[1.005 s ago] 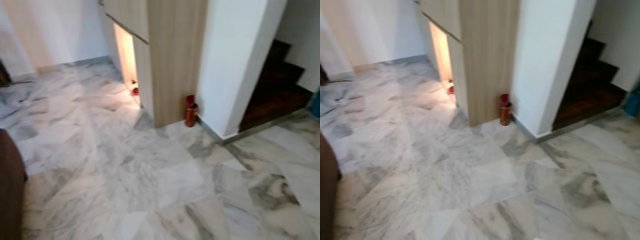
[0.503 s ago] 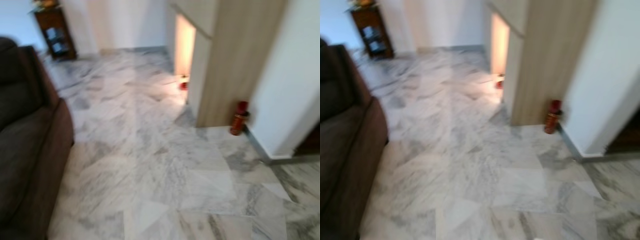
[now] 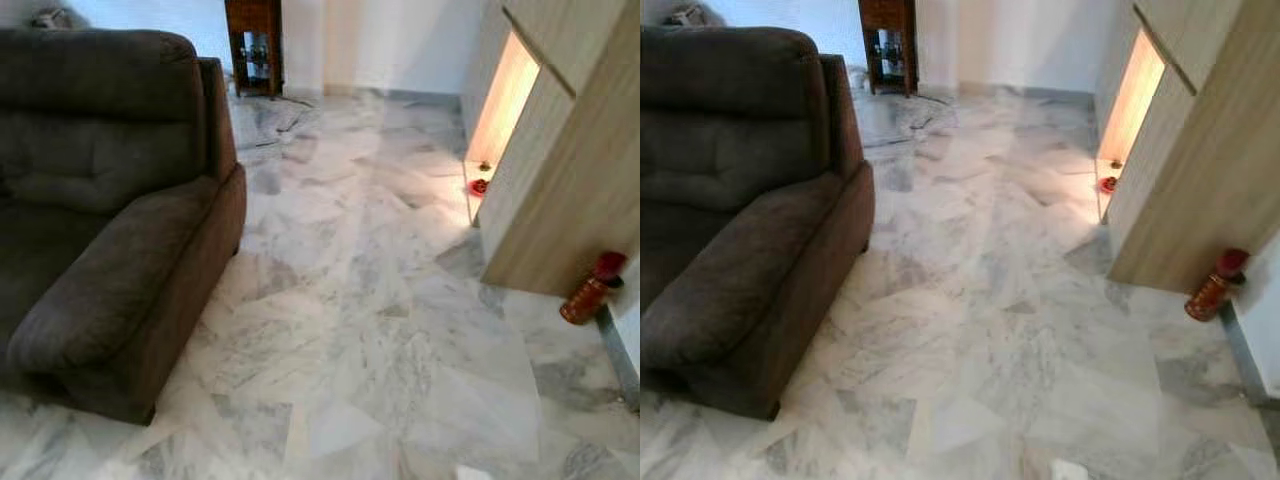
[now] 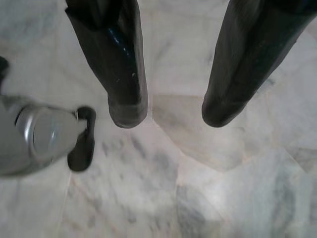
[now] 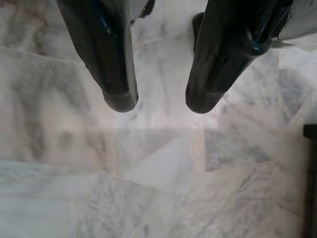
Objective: Move the pillow to the sofa from floor
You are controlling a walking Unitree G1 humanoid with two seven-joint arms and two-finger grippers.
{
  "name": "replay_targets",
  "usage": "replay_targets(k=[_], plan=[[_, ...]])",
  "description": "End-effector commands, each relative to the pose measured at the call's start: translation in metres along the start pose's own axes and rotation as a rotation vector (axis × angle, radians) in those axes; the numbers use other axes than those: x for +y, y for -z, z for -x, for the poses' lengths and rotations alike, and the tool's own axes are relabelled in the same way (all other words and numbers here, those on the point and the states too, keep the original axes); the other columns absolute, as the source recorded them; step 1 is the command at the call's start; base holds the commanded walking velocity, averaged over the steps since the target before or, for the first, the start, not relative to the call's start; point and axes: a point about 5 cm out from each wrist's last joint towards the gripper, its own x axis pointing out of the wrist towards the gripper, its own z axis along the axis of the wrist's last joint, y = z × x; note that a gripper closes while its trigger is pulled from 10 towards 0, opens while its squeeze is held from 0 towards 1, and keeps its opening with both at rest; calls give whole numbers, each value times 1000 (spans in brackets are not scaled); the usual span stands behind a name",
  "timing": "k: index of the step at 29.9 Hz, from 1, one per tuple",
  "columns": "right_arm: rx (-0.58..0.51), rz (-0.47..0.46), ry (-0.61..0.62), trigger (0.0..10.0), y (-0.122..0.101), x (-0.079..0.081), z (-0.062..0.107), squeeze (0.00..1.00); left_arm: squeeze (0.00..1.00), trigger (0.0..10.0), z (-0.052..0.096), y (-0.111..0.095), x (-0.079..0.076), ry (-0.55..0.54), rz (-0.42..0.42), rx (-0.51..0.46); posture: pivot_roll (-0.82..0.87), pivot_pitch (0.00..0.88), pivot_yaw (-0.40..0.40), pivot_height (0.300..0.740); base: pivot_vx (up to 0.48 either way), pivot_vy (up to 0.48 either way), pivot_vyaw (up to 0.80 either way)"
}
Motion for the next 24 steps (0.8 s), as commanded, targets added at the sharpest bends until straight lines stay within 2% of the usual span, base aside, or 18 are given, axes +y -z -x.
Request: replay_targets(k=[1,9,24], plan=[[30,-31,48,10000,11,-13,5,0,0,10000,1,5,-2,6,0,20,74,68,13,740,0,0,0],[22,-34,54,10000,8,-15,4,0,0,10000,0,7,-7,10,21,28,75,69,10,740,0,30,0],[16,-28,45,10000,6,-12,3,0,0,10000,-1,5,-9,12,11,33,79,78,11,740,0,480,0]])
